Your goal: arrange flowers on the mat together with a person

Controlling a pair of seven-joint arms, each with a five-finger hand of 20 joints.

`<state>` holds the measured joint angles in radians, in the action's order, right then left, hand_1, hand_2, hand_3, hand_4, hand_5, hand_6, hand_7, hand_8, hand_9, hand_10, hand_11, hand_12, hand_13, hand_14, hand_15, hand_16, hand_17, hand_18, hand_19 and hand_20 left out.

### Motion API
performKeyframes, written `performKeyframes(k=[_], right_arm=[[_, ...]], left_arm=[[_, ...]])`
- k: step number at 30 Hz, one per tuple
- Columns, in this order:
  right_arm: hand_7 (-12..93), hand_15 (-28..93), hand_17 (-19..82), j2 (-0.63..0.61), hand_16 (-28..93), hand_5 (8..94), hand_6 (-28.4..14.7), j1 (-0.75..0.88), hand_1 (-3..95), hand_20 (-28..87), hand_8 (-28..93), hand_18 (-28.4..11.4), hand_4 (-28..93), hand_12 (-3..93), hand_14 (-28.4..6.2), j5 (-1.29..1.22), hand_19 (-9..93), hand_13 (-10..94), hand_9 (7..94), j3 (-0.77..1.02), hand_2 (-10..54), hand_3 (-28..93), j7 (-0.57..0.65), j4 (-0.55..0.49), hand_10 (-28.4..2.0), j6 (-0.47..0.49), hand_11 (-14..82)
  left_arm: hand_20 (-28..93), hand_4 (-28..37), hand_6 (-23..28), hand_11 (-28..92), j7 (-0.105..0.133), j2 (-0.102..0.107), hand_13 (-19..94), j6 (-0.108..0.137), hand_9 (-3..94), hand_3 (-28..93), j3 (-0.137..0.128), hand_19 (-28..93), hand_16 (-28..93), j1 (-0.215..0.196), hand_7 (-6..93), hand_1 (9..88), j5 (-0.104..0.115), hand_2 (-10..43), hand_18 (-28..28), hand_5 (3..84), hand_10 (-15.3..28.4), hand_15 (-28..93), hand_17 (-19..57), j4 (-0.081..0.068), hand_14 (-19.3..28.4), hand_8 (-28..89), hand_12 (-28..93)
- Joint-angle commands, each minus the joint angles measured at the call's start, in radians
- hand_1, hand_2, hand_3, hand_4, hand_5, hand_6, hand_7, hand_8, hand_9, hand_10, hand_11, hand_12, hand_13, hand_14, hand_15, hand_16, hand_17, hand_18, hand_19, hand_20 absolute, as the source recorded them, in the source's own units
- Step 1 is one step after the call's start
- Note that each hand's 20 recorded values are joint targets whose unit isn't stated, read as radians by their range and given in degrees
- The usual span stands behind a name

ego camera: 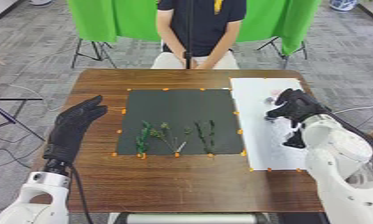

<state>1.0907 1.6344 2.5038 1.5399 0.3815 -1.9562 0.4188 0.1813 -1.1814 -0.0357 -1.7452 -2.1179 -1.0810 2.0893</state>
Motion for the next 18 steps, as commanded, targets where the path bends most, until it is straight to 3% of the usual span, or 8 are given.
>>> performKeyframes(k=[1, 7, 18], right_arm=[[14, 45, 62, -0.038, 29, 58.4, -2.8, -0.032, 38.7, 36, -7, -11.3, -28, 20.3, -4.3, 0.073, 93, 92, 77.2, -0.031, -9.5, 57, -0.017, 0.052, -15.4, 0.000, 19.8], [15, 46, 65, -0.028, 29, 61.3, -2.1, -0.032, 39.6, 37, -8, -9.8, -28, 20.5, -3.4, 0.068, 93, 94, 81.5, -0.050, -9.5, 52, -0.030, 0.083, -13.8, -0.018, 21.1], [15, 49, 67, -0.012, 26, 61.1, -1.6, -0.036, 37.8, 37, -8, -9.1, -28, 20.1, -2.8, 0.068, 93, 94, 83.6, -0.085, -9.5, 60, -0.046, 0.125, -13.6, -0.034, 20.7]], left_arm=[[17, -22.4, 4.9, 19, -0.006, -0.003, 31, 0.011, 44.1, 61, -0.005, 8, 6, -0.008, 10.2, 26.1, 0.001, -4.7, 14.4, 46.0, 13.1, 13, 0.2, 0.003, 16.7, -5, 16], [17, -22.4, 5.0, 19, -0.006, -0.006, 31, 0.008, 44.1, 61, -0.008, 8, 6, -0.005, 10.2, 26.1, 0.000, -4.7, 14.4, 46.0, 13.1, 13, 0.3, 0.001, 16.7, -5, 16], [17, -22.3, 4.9, 19, -0.007, -0.016, 31, 0.000, 44.2, 61, -0.010, 8, 6, -0.005, 10.2, 26.1, -0.005, -4.6, 14.3, 46.0, 13.0, 13, 0.3, 0.001, 16.7, -5, 16]])
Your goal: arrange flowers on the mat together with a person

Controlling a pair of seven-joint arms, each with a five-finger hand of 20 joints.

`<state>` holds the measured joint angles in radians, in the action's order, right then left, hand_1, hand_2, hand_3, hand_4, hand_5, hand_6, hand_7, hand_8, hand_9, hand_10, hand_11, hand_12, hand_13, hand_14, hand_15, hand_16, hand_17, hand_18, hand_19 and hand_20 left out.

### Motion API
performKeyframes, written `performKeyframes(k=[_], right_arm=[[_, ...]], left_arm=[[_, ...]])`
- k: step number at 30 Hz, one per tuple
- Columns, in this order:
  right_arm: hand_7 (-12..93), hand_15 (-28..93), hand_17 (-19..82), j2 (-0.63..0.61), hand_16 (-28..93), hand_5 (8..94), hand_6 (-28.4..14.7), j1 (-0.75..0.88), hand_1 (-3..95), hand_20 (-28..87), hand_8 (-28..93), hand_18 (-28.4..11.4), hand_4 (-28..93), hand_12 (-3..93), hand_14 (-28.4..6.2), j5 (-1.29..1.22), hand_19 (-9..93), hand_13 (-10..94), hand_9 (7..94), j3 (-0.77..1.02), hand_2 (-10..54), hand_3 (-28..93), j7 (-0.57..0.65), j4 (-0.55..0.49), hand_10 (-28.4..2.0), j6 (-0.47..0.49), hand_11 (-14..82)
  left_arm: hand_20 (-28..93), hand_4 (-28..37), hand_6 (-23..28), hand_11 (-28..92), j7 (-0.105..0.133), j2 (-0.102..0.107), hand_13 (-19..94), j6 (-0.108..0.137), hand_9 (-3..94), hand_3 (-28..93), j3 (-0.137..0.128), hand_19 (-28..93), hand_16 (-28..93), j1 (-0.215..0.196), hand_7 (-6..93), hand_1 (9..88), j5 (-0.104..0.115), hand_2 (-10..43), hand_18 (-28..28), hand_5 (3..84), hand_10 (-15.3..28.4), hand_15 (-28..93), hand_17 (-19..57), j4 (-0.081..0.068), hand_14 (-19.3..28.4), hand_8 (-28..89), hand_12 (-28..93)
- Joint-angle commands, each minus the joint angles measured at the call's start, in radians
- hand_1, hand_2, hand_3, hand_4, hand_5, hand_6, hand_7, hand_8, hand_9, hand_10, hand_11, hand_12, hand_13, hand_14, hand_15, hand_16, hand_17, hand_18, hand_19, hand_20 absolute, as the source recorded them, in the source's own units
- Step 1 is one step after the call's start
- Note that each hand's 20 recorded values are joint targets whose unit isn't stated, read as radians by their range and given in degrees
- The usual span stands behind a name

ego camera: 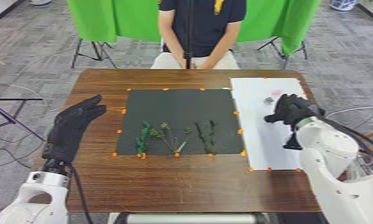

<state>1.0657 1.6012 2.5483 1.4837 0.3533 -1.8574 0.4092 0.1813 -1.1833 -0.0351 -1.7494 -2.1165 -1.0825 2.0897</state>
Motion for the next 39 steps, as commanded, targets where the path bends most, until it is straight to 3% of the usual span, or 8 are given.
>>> performKeyframes(k=[1, 13, 14, 15, 16, 18, 26, 39], right_arm=[[15, 49, 67, 0.014, 26, 61.0, -1.5, 0.001, 37.8, 37, -8, -9.1, -28, 20.1, -2.8, 0.029, 93, 94, 83.7, -0.031, -9.5, 60, -0.020, 0.030, -13.6, -0.027, 20.6], [19, 56, 70, 0.022, 22, 68.0, 0.3, 0.030, 53.0, 40, -10, -7.9, -28, 24.8, -1.4, 0.104, 93, 94, 88.1, -0.106, -9.5, 59, -0.019, 0.112, -12.0, -0.187, 17.4], [20, 56, 71, 0.022, 22, 68.8, 0.3, 0.032, 57.5, 40, -10, -7.9, -26, 28.0, -1.3, 0.104, 93, 94, 89.4, -0.108, -9.5, 53, -0.016, 0.115, -11.5, -0.189, 14.6], [19, 56, 71, 0.022, 21, 69.6, -0.1, 0.035, 73.8, 40, -5, -7.7, 2, 30.5, -1.3, 0.098, 93, 94, 90.7, -0.110, -9.5, 12, -0.014, 0.118, -11.1, -0.204, 11.8], [19, 57, 71, 0.020, 21, 70.9, -0.7, 0.039, 82.7, 40, -1, -7.7, 15, 32.1, -1.3, 0.095, 93, 94, 91.7, -0.113, -9.5, -9, -0.012, 0.123, -10.7, -0.224, 9.8], [19, 58, 72, 0.022, 21, 75.7, -2.2, 0.041, 92.9, 40, 7, -7.7, 28, 33.9, -1.0, 0.086, 93, 94, 93.5, -0.110, -9.5, -27, -0.015, 0.126, -10.0, -0.222, 8.2], [19, 61, 73, -0.005, 20, 81.9, -2.7, 0.025, 94.6, 40, 9, -7.9, 43, 31.1, -0.7, 0.002, 93, 94, 93.7, -0.100, -9.5, -27, -0.010, 0.038, -8.9, -0.222, 14.5], [19, 62, 74, 0.042, 19, 82.9, -2.8, -0.293, 94.6, 41, 10, -7.9, 46, 30.5, -0.5, -0.100, 93, 94, 93.7, -0.297, -9.5, -28, -0.134, -0.089, -9.0, -0.178, 16.9]], left_arm=[[17, -22.3, 5.0, 19, -0.008, -0.014, 31, -0.001, 44.2, 61, -0.006, 8, 6, -0.005, 10.2, 26.1, -0.004, -4.6, 14.3, 46.0, 13.0, 13, 0.3, 0.000, 16.7, -5, 16], [17, -22.3, 5.0, 19, -0.006, -0.010, 31, -0.003, 44.1, 61, -0.002, 8, 6, 0.000, 10.2, 26.2, -0.001, -4.6, 14.3, 46.0, 13.0, 13, 0.3, -0.005, 16.7, -5, 17], [17, -22.3, 5.0, 19, -0.007, -0.011, 31, -0.003, 44.1, 61, -0.005, 8, 6, -0.001, 10.2, 26.3, -0.001, -4.5, 14.3, 46.0, 13.1, 13, 0.3, -0.004, 16.7, -5, 17], [17, -22.3, 5.0, 19, -0.007, -0.012, 31, -0.003, 44.1, 61, -0.007, 8, 6, -0.002, 10.2, 26.3, -0.002, -4.6, 14.3, 46.0, 13.0, 13, 0.3, -0.004, 16.7, -5, 16], [17, -22.3, 5.0, 19, -0.007, -0.013, 31, -0.004, 44.1, 61, -0.008, 8, 6, -0.001, 10.2, 26.3, -0.002, -4.6, 14.3, 46.0, 13.0, 13, 0.3, -0.005, 16.7, -5, 16], [17, -22.2, 5.0, 19, -0.009, -0.016, 31, -0.005, 44.1, 61, -0.012, 8, 6, -0.004, 10.1, 26.3, -0.003, -4.6, 14.3, 46.0, 13.1, 13, 0.3, -0.004, 16.7, -5, 16], [17, -22.3, 5.1, 19, -0.006, -0.017, 31, 0.011, 44.1, 61, -0.058, 8, 6, -0.021, 10.1, 26.5, -0.005, -4.6, 14.5, 46.0, 13.1, 13, 0.3, -0.001, 16.7, -5, 16], [17, -22.5, 5.1, 20, 0.029, -0.007, 31, 0.117, 44.2, 61, -0.130, 8, 6, -0.071, 10.3, 26.5, 0.020, -4.4, 14.6, 46.1, 13.2, 13, 0.5, -0.011, 16.8, -5, 17]])
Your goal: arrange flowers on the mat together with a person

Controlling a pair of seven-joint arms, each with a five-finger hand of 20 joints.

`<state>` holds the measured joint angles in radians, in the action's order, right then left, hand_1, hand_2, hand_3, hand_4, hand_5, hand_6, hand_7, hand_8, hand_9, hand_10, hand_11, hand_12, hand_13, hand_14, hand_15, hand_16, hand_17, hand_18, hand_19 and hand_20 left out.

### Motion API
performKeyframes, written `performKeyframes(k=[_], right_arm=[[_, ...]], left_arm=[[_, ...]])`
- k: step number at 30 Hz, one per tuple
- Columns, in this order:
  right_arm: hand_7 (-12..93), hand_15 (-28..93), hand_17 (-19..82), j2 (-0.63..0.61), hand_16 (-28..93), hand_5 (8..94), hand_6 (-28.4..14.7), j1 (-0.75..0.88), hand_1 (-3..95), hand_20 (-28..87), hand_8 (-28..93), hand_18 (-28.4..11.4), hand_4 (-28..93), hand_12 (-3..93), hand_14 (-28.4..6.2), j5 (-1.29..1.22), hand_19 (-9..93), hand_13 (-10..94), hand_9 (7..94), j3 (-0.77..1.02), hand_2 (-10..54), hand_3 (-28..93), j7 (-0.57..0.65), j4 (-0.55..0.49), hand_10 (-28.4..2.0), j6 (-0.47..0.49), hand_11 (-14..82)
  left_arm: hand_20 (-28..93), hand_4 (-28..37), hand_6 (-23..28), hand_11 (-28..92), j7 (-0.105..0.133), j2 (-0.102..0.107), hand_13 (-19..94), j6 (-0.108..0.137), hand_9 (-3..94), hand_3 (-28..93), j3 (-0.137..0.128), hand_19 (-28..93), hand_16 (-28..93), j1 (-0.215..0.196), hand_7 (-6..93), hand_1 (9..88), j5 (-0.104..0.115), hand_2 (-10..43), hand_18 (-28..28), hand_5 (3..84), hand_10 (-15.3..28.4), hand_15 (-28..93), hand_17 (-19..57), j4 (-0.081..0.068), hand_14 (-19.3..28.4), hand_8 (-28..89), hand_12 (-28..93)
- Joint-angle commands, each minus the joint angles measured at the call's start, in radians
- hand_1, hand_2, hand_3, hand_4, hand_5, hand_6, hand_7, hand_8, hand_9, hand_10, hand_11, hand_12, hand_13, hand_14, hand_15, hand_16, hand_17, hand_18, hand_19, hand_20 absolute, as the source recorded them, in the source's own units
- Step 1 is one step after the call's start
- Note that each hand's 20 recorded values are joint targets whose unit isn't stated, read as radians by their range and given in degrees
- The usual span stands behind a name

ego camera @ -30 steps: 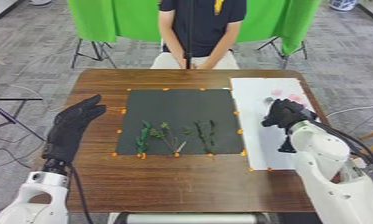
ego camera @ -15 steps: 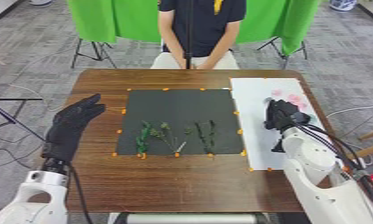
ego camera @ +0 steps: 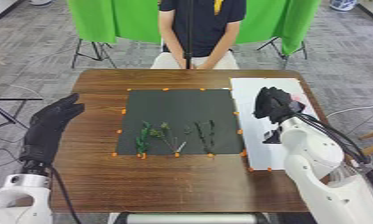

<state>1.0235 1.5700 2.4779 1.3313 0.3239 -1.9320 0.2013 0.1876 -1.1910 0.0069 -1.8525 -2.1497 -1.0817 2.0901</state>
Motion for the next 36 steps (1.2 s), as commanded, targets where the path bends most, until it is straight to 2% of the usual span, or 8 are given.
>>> performKeyframes(k=[1, 4, 7, 10, 16, 17, 25, 36], right_arm=[[19, 62, 74, 0.114, 19, 83.0, -2.8, -0.298, 94.6, 41, 10, -7.9, 46, 30.6, -0.4, -0.036, 93, 94, 93.7, -0.176, -9.5, -28, -0.122, 0.006, -9.0, 0.047, 16.9], [19, 62, 74, 0.217, 19, 82.9, -2.6, -0.383, 94.6, 42, 11, -7.9, 46, 30.6, -0.3, -0.022, 93, 94, 93.7, -0.266, -9.5, -28, -0.185, 0.079, -8.9, 0.064, 17.0], [19, 62, 74, 0.327, 19, 82.9, -2.6, -0.433, 94.6, 42, 11, -8.0, 46, 30.8, -0.1, 0.016, 93, 94, 93.7, -0.334, -9.5, -28, -0.241, 0.151, -8.8, 0.100, 17.1], [19, 63, 74, 0.415, 20, 82.8, -2.3, -0.448, 94.6, 43, 11, -8.1, 46, 30.9, 0.0, 0.081, 93, 94, 93.7, -0.385, -9.5, -28, -0.287, 0.212, -8.6, 0.121, 17.2], [19, 63, 74, 0.545, 20, 82.8, -2.1, -0.447, 94.6, 44, 10, -8.2, 45, 31.2, 0.0, 0.188, 93, 94, 93.7, -0.441, -9.5, -28, -0.321, 0.326, -8.5, 0.158, 17.1], [19, 63, 74, 0.571, 20, 82.7, -2.0, -0.445, 94.6, 44, 10, -8.3, 45, 31.3, 0.0, 0.210, 93, 94, 93.7, -0.433, -9.5, -28, -0.339, 0.356, -8.5, 0.161, 17.1], [20, 64, 74, 0.627, 20, 82.6, -1.5, -0.415, 94.4, 46, 10, -8.7, 45, 31.9, 0.2, 0.334, 93, 94, 93.7, -0.466, -9.5, -28, -0.361, 0.412, -8.3, 0.184, 18.2], [20, 64, 73, 0.671, 21, 80.3, 0.9, -0.374, 93.3, 48, 6, -8.7, 45, 32.9, 0.3, 0.447, 93, 94, 93.7, -0.448, -9.5, -28, -0.385, 0.469, -7.8, 0.224, 17.0]], left_arm=[[17, -22.5, 5.1, 20, 0.029, 0.003, 31, 0.087, 44.3, 61, -0.027, 8, 6, -0.041, 10.4, 26.4, 0.025, -4.3, 14.6, 46.2, 13.3, 13, 0.6, -0.013, 16.8, -5, 16], [17, -22.8, 5.0, 20, 0.042, 0.006, 32, 0.116, 44.5, 61, -0.018, 8, 6, -0.040, 10.5, 26.1, 0.044, -3.9, 14.3, 46.3, 13.3, 14, 1.1, -0.019, 16.9, -5, 16], [16, -26.1, 5.0, 20, 0.058, 0.013, 32, 0.131, 44.9, 63, 0.000, 7, 6, -0.033, 10.6, 24.0, 0.065, 4.5, 13.9, 46.4, 13.5, 14, 1.5, -0.030, 16.9, -6, 16], [16, -28.1, 4.9, 20, 0.069, 0.025, 32, 0.143, 45.3, 63, 0.029, 7, 5, 0.001, 10.6, 20.6, 0.074, 13.9, 13.4, 46.6, 13.7, 15, 2.0, -0.055, 16.9, -6, 16], [16, -28.3, 4.6, 21, 0.073, 0.041, 33, 0.171, 46.0, 57, 0.067, 7, 5, 0.026, 10.7, 21.3, 0.096, 23.6, 12.5, 46.5, 13.7, 15, 3.1, -0.074, 16.8, -6, 16], [16, -28.3, 4.4, 21, 0.069, 0.043, 33, 0.178, 46.0, 57, 0.074, 8, 5, 0.033, 10.8, 21.3, 0.095, 24.1, 12.5, 46.4, 13.7, 15, 3.2, -0.079, 16.8, -6, 16], [16, -28.3, 3.9, 21, 0.077, 0.046, 33, 0.172, 46.2, 58, 0.086, 8, 4, 0.015, 11.5, 21.4, 0.096, 26.2, 12.5, 46.2, 13.6, 15, 3.3, -0.064, 16.5, -6, 15], [16, -28.3, 3.5, 21, 0.078, 0.046, 33, 0.154, 46.1, 59, 0.100, 8, 4, 0.030, 11.9, 21.2, 0.094, 24.7, 12.6, 46.1, 13.5, 15, 3.1, -0.073, 16.6, -6, 15]])
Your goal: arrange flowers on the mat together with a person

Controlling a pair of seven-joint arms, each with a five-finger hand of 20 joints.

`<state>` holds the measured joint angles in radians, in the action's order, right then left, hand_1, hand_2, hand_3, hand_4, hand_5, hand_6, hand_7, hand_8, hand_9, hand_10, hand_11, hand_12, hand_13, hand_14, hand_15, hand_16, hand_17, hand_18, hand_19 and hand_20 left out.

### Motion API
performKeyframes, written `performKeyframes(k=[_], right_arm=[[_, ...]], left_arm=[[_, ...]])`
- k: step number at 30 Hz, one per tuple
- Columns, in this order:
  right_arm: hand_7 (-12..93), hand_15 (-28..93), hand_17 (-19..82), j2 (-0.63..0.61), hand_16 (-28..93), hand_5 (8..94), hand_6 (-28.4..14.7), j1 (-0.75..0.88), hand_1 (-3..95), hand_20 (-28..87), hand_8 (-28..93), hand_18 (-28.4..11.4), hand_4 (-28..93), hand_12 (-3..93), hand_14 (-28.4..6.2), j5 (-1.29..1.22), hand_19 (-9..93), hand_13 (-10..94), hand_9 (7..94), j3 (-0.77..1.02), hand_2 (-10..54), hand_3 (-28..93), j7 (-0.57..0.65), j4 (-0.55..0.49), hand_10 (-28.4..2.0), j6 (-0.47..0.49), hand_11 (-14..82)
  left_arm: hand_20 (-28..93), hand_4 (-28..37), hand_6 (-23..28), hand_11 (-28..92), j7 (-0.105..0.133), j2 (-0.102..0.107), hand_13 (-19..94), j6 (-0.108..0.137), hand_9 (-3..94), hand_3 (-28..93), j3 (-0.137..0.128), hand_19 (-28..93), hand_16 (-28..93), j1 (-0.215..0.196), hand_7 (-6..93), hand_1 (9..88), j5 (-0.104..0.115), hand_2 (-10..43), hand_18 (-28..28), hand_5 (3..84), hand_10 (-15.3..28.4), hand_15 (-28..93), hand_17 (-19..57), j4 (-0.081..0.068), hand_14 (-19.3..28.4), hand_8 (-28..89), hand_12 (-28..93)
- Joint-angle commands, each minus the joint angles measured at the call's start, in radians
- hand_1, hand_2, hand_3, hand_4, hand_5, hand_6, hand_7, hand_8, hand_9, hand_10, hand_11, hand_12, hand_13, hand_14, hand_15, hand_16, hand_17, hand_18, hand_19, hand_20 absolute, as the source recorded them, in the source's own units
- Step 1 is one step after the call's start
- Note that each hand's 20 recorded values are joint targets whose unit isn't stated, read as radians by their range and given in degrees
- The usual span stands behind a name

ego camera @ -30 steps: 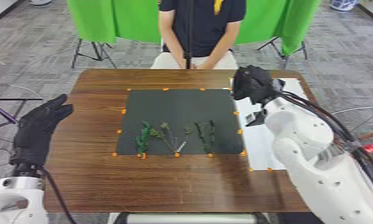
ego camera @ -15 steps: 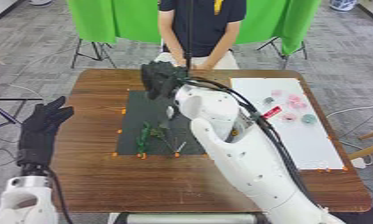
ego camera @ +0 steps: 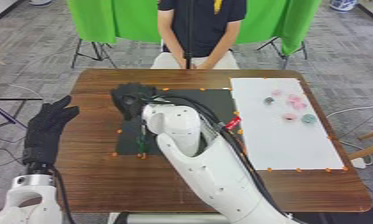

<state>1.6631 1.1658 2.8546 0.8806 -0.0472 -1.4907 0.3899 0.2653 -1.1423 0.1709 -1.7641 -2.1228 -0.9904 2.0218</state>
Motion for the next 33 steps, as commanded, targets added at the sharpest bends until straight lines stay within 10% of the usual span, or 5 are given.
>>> performKeyframes(k=[1, 24, 33], right_arm=[[20, 64, 73, 0.032, 21, 80.2, 1.0, 0.033, 92.9, 48, 6, -8.7, 45, 32.8, 0.3, 0.080, 93, 94, 93.7, 0.005, -9.5, -28, -0.013, 0.029, -7.8, 0.039, 17.0], [20, 63, 73, -0.006, 21, 75.5, 1.9, 0.042, 89.2, 49, 2, -9.0, 39, 32.3, 0.1, 0.080, 93, 94, 93.7, 0.002, -9.5, -28, -0.011, 0.028, -8.1, 0.066, 17.4], [20, 62, 73, -0.132, 22, 75.0, 1.9, -0.022, 88.5, 49, 2, -8.8, 39, 31.9, 0.1, -0.231, 93, 94, 93.7, 0.029, -9.5, -28, 0.090, -0.175, -8.2, -0.037, 17.5]], left_arm=[[16, -28.3, 3.5, 21, -0.001, -0.003, 33, -0.012, 46.1, 58, 0.012, 8, 4, 0.004, 11.9, 21.2, 0.002, 24.4, 12.6, 46.1, 13.5, 15, 2.9, -0.005, 16.6, -6, 15], [16, -28.3, 0.9, 21, -0.005, -0.007, 33, -0.023, 45.5, 59, 0.003, 8, 5, 0.003, 12.5, 20.4, -0.010, 16.3, 13.1, 47.2, 13.5, 16, 2.1, -0.002, 16.7, -7, 16], [16, -28.3, 1.0, 21, -0.012, -0.013, 33, -0.025, 45.4, 61, -0.003, 8, 5, -0.007, 12.3, 20.0, -0.014, 13.8, 13.2, 47.1, 13.5, 16, 2.0, 0.006, 16.7, -7, 16]])
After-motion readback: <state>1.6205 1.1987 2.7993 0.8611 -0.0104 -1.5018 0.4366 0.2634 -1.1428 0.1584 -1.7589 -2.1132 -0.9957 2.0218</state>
